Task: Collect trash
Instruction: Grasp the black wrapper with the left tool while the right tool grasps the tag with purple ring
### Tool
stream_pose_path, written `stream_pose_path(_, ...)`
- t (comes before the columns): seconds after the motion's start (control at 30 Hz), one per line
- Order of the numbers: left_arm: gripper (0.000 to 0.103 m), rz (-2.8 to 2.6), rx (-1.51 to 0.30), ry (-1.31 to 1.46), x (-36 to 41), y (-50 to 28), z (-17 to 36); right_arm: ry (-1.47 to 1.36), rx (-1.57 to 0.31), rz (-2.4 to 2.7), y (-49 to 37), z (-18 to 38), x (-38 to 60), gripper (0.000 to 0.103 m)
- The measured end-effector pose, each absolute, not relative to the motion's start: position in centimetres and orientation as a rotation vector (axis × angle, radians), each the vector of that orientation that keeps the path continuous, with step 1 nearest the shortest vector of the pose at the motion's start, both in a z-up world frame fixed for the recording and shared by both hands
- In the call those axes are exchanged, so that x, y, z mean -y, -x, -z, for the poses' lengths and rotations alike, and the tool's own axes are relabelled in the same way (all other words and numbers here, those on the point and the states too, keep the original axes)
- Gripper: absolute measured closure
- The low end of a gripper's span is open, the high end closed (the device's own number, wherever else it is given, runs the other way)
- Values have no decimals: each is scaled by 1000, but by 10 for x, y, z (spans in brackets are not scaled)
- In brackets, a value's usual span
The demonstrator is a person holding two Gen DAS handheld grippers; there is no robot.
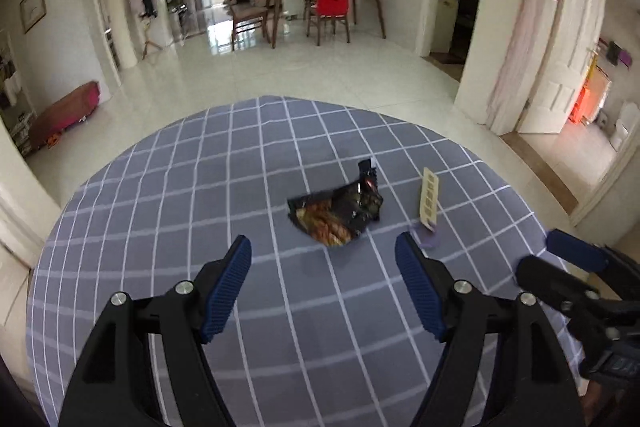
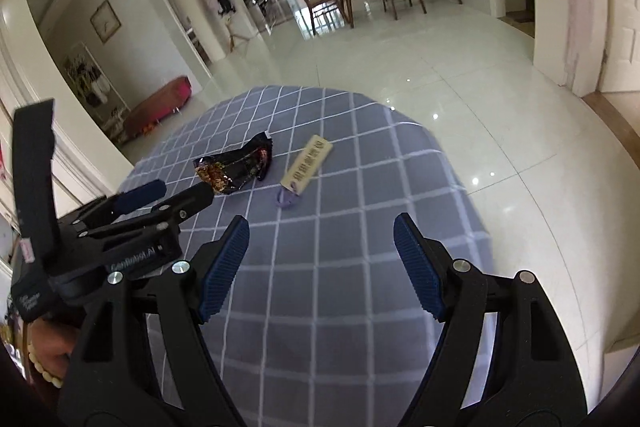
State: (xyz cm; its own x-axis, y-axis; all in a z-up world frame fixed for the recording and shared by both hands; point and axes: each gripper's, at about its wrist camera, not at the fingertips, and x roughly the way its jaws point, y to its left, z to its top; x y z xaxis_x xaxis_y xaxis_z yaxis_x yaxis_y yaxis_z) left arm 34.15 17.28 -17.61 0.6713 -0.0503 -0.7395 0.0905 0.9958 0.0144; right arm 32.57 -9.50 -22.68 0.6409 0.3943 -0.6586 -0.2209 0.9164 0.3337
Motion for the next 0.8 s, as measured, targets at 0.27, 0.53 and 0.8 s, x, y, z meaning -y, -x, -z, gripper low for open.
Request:
stream_pose_path(0.27, 50, 111, -867, -92, -172, -380, 194, -179, -842, -327, -369, 237, 72, 29)
stream_pose_path(0.53, 94, 113, -841, -63, -174, -380, 188, -119, -877, -320, -389, 246, 54, 29)
stream_pose_path(0.8, 95, 26, -813, -39, -184, -360, 178, 11, -876, -275, -392, 246, 32, 43)
